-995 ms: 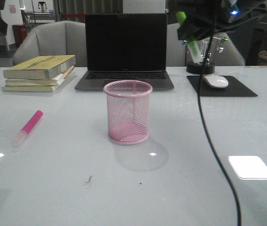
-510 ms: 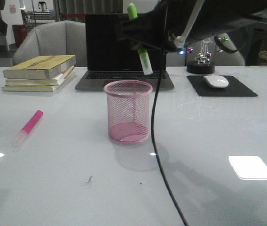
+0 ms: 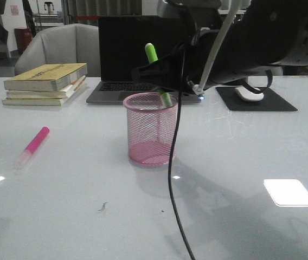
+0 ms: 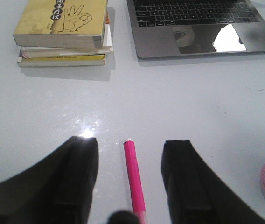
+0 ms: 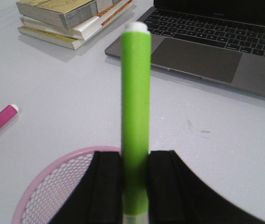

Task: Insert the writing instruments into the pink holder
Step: 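Lower the marker into the holder and open the right gripper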

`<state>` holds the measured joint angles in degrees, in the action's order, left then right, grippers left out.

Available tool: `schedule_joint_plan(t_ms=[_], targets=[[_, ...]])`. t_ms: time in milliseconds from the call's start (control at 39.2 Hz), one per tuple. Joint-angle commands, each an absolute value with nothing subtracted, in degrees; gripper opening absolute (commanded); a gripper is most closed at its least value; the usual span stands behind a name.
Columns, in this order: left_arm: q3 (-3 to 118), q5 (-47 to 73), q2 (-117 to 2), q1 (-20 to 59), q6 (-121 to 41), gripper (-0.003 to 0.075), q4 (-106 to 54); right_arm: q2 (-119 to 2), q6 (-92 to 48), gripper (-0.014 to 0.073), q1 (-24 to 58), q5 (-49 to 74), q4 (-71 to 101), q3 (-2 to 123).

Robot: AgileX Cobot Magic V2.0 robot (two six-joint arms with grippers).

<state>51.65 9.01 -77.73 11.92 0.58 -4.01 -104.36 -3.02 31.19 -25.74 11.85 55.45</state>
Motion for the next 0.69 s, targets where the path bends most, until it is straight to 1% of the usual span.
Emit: schedule_joint_plan(t_ms=[0, 51, 102, 128, 230, 281, 332, 434, 612, 663], targets=[[53.8, 5.3, -76.3, 12.3, 1.2, 0.0393, -4.5, -101.7, -2.9, 0.0060, 31.2, -31.6, 11.1, 56.9], [53.8, 5.3, -76.3, 12.3, 1.2, 0.0393, -4.5, -101.7, -2.9, 0.0073, 31.2, -31.1, 10.9, 56.9], [53.8, 5.3, -76.3, 12.3, 1.2, 0.0393, -4.5, -101.7, -2.9, 0.0108, 31.2, -30.1, 10.9, 56.9], [53.8, 5.3, -76.3, 12.3, 1.2, 0.0393, -4.5, -101.7, -2.9, 0.0146, 31.2, -29.3, 10.9, 56.9], [53.8, 5.3, -76.3, 12.3, 1.2, 0.0393, -4.5, -101.6, -2.6, 0.0377, 31.4, -25.4, 10.9, 56.9], [53.8, 5.3, -76.3, 12.3, 1.2, 0.0393, -4.5, -101.5, -2.6, 0.0441, 31.4, -23.9, 10.9, 56.9], [53.8, 5.4, -76.3, 12.3, 1.2, 0.0393, -4.5, -101.1, -2.6, 0.0460, 31.4, -22.6, 10.9, 56.9], [53.8, 5.4, -76.3, 12.3, 1.2, 0.0393, -4.5, -99.0, -2.6, 0.0456, 31.4, -19.3, 10.9, 56.9], [53.8, 5.7, -76.3, 12.3, 1.2, 0.0393, -4.5, -91.3, -4.4, 0.0456, 29.8, -11.4, 10.8, 56.9], [53.8, 5.7, -76.3, 12.3, 1.2, 0.0393, -4.5, -88.8, -5.2, 0.0456, 28.6, -7.4, 10.8, 56.9]])
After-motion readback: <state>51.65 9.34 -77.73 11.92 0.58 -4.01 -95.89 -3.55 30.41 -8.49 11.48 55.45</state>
